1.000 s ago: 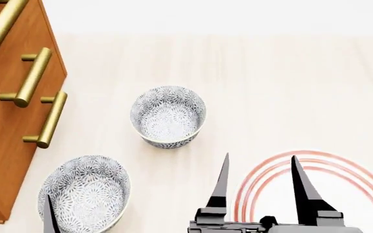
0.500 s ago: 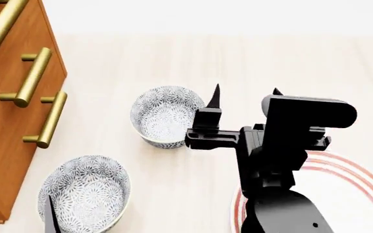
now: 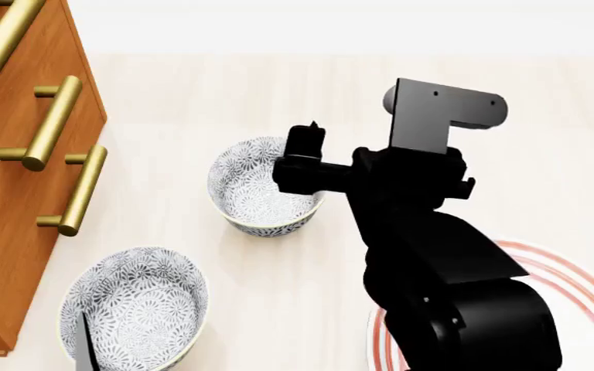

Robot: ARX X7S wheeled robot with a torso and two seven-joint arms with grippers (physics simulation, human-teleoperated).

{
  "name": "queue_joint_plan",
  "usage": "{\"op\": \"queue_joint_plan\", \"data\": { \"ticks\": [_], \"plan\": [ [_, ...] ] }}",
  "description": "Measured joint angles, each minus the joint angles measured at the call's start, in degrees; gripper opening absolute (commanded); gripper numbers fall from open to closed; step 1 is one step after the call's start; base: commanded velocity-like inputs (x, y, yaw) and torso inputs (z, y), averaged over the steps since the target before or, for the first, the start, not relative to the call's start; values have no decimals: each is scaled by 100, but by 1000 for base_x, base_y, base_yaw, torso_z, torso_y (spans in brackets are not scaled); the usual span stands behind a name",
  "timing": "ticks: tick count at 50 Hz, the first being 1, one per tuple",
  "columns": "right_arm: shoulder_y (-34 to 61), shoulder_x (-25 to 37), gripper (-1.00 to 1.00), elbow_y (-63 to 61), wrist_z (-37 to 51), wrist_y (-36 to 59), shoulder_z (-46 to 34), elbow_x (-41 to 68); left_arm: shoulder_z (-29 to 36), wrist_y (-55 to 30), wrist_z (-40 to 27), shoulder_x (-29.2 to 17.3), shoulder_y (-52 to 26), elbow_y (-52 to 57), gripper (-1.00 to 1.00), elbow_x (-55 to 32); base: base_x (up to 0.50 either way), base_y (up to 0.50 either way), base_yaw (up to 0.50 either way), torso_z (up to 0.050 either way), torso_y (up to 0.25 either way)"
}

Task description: Pick up the bowl and put it in the front on the plate.

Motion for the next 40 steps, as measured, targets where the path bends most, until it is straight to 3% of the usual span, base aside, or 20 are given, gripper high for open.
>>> {"op": "queue_joint_plan", "data": {
  "ticks": [40],
  "plan": [
    [745, -466, 100, 2453, -187, -474, -161, 94, 92, -189, -55, -73, -78, -69, 100, -181, 0, 0, 0, 0, 0]
  ]
}}
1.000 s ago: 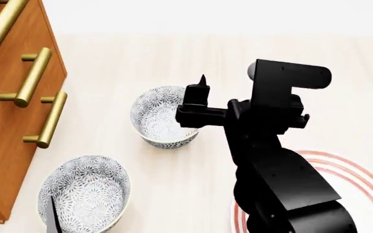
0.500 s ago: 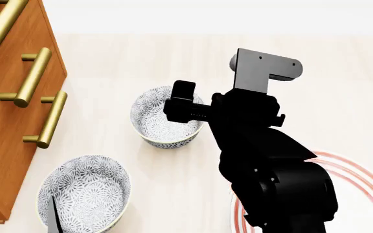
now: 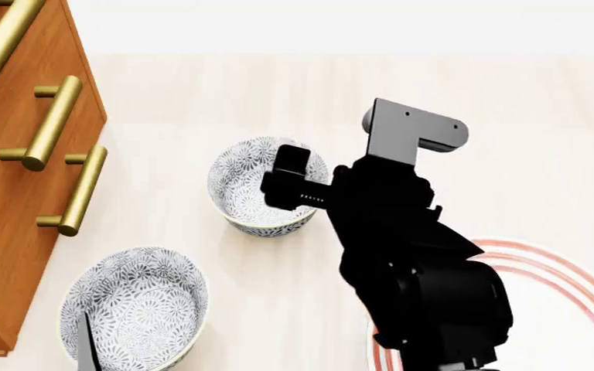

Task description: Pick up the bowl and put it in the front on the plate.

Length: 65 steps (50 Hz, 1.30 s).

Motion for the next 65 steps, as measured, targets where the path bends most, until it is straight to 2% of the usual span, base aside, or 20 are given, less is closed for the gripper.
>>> {"op": "queue_joint_plan", "data": {
  "ticks": [65],
  "plan": [
    [-8, -74, 100, 703, 70, -507, -478, 573, 185, -200, -92, -127, -85, -89, 100, -81, 0, 0, 0, 0, 0]
  ]
}}
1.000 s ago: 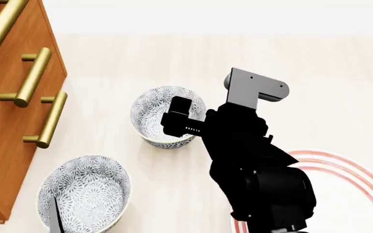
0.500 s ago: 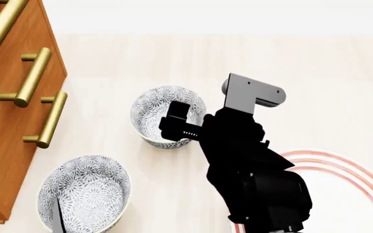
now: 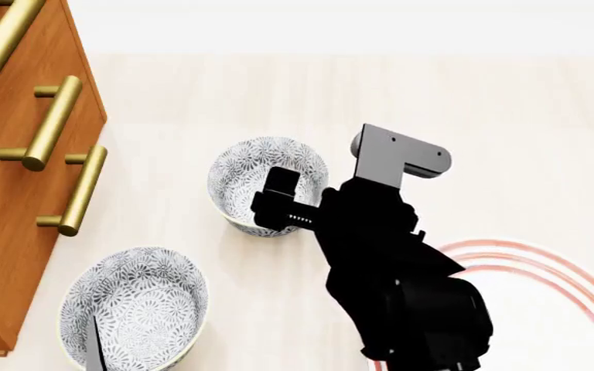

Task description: Pick up the bowl and put it in the front on the plate.

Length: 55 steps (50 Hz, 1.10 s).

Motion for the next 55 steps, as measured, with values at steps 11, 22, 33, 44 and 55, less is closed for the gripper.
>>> {"op": "queue_joint_plan", "data": {
  "ticks": [11, 22, 33, 44, 55],
  "plan": [
    [23, -17, 100, 166, -25, -100, -55, 121, 19, -39, -22, -16, -14, -3, 100, -18, 0, 0, 0, 0, 0],
    [77, -45, 100, 416, -84, -233, -119, 212, 46, -68, -37, -32, -26, -8, 100, -33, 0, 0, 0, 0, 0],
    [163, -85, 100, 732, -160, -401, -206, 302, 76, -93, -51, -52, -37, -19, 100, -41, 0, 0, 0, 0, 0],
    [198, -93, -100, 912, -207, -539, -327, 409, 108, -121, -69, -69, -43, -25, 100, -38, 0, 0, 0, 0, 0],
    [181, -57, -100, 815, -174, -574, -399, 504, 137, -157, -89, -85, -46, -20, 100, -32, 0, 0, 0, 0, 0]
  ]
}}
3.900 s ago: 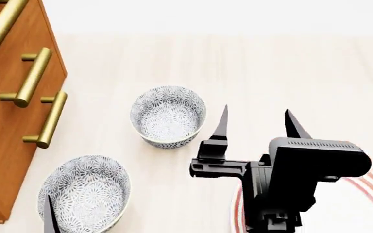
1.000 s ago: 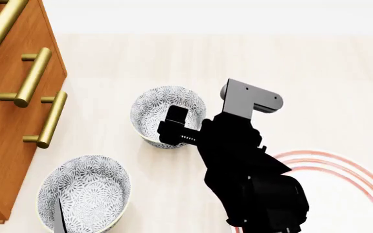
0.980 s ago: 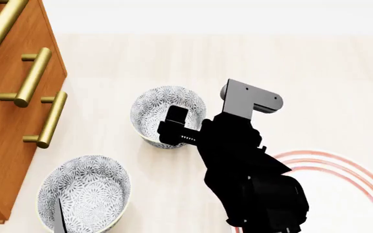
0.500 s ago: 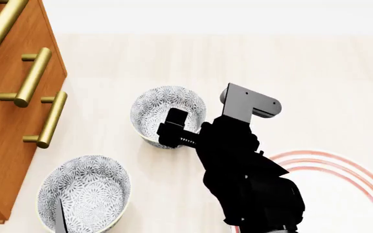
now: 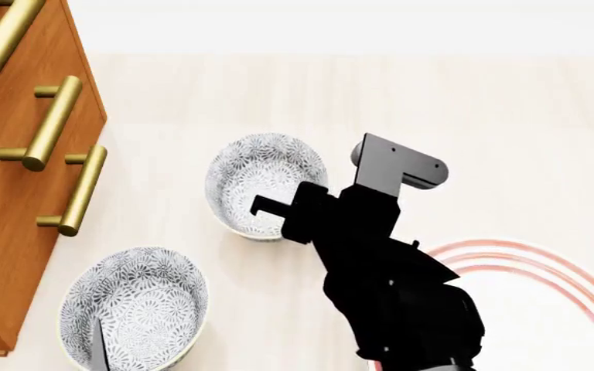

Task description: Pick up the bowl and put it in the front on the plate.

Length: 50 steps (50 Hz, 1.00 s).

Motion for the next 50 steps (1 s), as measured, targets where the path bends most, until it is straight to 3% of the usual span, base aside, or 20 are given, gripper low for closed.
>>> {"op": "queue_joint_plan", "data": {
  "ticks": [13, 30, 50],
  "plan": [
    [-161, 116, -100, -493, 235, 32, -128, 122, 30, -29, -17, -18, -17, -13, 100, -14, 0, 0, 0, 0, 0],
    [-325, 539, -100, -2166, 942, 190, -185, 284, 47, -56, -60, -39, -30, -2, 100, -37, 0, 0, 0, 0, 0],
    [-356, 1555, -100, -4577, 1819, 1084, 239, 1140, 67, -68, -125, -64, -35, 8, 100, -41, 0, 0, 0, 0, 0]
  ]
}}
